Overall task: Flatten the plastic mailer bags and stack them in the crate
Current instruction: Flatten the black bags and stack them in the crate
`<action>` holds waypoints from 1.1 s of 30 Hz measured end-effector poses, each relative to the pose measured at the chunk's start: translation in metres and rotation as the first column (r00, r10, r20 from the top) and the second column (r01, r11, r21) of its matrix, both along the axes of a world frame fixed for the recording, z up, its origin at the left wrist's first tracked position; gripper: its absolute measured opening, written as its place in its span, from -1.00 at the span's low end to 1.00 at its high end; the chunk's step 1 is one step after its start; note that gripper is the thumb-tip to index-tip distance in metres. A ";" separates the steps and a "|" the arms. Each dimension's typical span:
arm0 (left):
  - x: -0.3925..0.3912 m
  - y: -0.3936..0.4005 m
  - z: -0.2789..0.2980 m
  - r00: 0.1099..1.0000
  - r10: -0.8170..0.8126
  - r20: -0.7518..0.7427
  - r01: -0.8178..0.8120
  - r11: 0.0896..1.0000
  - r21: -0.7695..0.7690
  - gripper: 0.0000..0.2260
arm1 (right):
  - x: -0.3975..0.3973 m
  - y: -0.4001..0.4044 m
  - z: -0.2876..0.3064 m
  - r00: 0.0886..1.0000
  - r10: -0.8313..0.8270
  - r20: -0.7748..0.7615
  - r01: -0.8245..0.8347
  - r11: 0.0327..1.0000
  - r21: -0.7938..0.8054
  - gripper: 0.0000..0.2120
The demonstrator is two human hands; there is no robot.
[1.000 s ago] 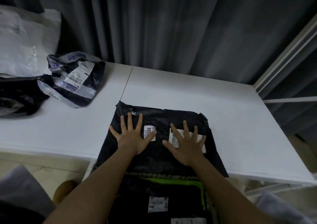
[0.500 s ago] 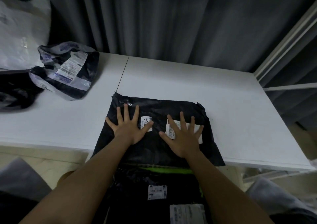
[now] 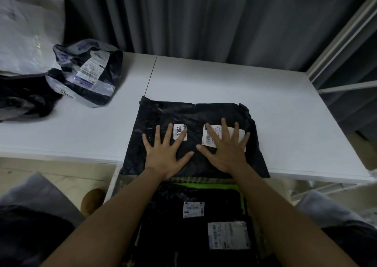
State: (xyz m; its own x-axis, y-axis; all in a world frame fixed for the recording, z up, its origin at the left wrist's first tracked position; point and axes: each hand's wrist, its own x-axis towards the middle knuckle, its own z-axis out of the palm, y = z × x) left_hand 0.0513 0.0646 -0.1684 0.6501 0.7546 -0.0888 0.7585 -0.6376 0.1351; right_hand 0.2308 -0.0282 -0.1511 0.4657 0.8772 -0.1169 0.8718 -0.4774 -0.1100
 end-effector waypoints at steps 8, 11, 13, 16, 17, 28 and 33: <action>-0.002 -0.002 0.003 1.000 -0.007 -0.009 0.007 0.999 -0.037 -0.26 | -0.008 -0.021 -0.017 1.000 -0.007 -0.016 0.008 0.999 0.042 -0.18; 0.003 0.002 0.019 0.999 0.032 0.013 -0.030 0.989 -0.144 -0.25 | -0.003 -0.018 -0.006 0.999 -0.007 -0.041 0.007 1.000 0.006 -0.18; 0.010 0.016 0.030 0.994 0.097 0.052 -0.090 0.988 -0.124 -0.25 | 0.003 -0.005 0.006 1.000 -0.011 -0.021 0.012 0.999 0.048 -0.15; 0.027 0.050 0.034 0.989 0.148 -0.010 -0.148 0.978 -0.144 -0.19 | 0.013 0.029 0.019 1.000 -0.004 0.001 0.004 1.000 0.026 -0.15; 0.031 0.061 0.034 0.987 0.149 -0.056 -0.157 0.974 -0.166 -0.17 | 0.017 0.042 0.019 1.000 -0.004 -0.011 0.004 1.000 -0.012 -0.15; 0.047 0.084 0.014 0.982 0.134 -0.135 -0.153 0.978 -0.140 -0.14 | 0.032 0.068 -0.009 0.998 -0.029 -0.048 0.024 0.994 -0.106 -0.21; 0.047 0.083 0.019 0.979 0.136 -0.151 -0.161 0.973 -0.168 -0.15 | 0.030 0.069 -0.004 0.999 -0.028 -0.037 0.023 0.991 -0.133 -0.22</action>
